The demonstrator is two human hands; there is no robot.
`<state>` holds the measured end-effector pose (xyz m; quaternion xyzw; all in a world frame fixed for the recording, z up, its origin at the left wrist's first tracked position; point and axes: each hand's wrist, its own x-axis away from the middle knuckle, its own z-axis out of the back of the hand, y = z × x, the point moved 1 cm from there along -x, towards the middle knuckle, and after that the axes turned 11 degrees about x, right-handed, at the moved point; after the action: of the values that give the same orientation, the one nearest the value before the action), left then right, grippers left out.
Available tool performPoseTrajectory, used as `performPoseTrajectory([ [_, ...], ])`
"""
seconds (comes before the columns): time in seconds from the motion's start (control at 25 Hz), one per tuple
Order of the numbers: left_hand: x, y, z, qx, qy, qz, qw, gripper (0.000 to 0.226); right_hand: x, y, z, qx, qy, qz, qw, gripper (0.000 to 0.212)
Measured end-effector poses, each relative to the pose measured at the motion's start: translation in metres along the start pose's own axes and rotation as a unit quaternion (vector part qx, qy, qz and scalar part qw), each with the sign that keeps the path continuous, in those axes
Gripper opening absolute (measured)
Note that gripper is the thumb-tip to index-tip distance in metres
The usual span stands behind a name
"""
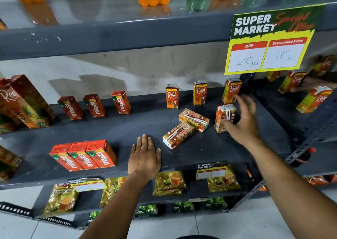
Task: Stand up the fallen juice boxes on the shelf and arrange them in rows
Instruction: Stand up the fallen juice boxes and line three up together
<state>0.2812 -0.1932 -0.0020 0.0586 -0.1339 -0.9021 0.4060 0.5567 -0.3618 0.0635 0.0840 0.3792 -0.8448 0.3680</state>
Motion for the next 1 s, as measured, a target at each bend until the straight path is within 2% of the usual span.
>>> performPoseTrajectory([
  [0.04, 0.0, -0.001, -0.001, 0.001, 0.0, 0.0, 1.0, 0.067, -0.012, -0.003, 0.013, 0.059, -0.056, 0.078, 0.994, 0.081],
  [0.08, -0.001, -0.001, -0.001, 0.002, 0.0, 0.0, 1.0, 0.067, -0.024, -0.006, 0.024, 0.133, -0.129, 0.15, 0.971, 0.08],
  [0.16, -0.001, -0.001, -0.001, 0.002, 0.0, 0.002, 1.0, 0.067, -0.044, -0.016, 0.036, 0.31, -0.262, 0.239, 0.882, 0.087],
  [0.24, -0.001, -0.001, -0.001, 0.001, 0.0, 0.001, 1.0, 0.067, -0.054, -0.021, 0.041, 0.426, -0.316, 0.279, 0.8, 0.091],
  [0.28, -0.001, 0.0, 0.0, 0.001, -0.001, 0.001, 1.0, 0.067, -0.058, -0.024, 0.044, 0.44, -0.327, 0.291, 0.784, 0.088],
  [0.36, 0.0, 0.0, 0.0, 0.001, 0.002, 0.002, 1.0, 0.067, -0.068, -0.029, 0.05, 0.408, -0.355, 0.288, 0.791, 0.071],
  [0.44, 0.0, 0.0, 0.0, 0.002, 0.004, 0.003, 1.0, 0.067, -0.082, -0.031, 0.053, 0.375, -0.372, 0.247, 0.813, 0.052],
  [0.6, 0.001, 0.0, 0.001, 0.001, 0.003, 0.004, 1.0, 0.067, -0.083, -0.024, 0.049, 0.392, -0.33, 0.127, 0.85, 0.043],
  [0.72, 0.0, 0.0, 0.0, 0.0, 0.002, 0.005, 1.0, 0.067, -0.078, -0.017, 0.045, 0.358, -0.308, 0.08, 0.878, 0.03],
  [0.88, 0.0, -0.001, -0.001, 0.001, 0.002, 0.006, 1.0, 0.068, -0.074, -0.011, 0.049, 0.356, -0.314, 0.043, 0.879, 0.03],
  [1.0, 0.0, -0.001, -0.001, 0.001, 0.002, 0.005, 1.0, 0.068, -0.071, -0.004, 0.047, 0.377, -0.316, 0.029, 0.87, 0.039],
])
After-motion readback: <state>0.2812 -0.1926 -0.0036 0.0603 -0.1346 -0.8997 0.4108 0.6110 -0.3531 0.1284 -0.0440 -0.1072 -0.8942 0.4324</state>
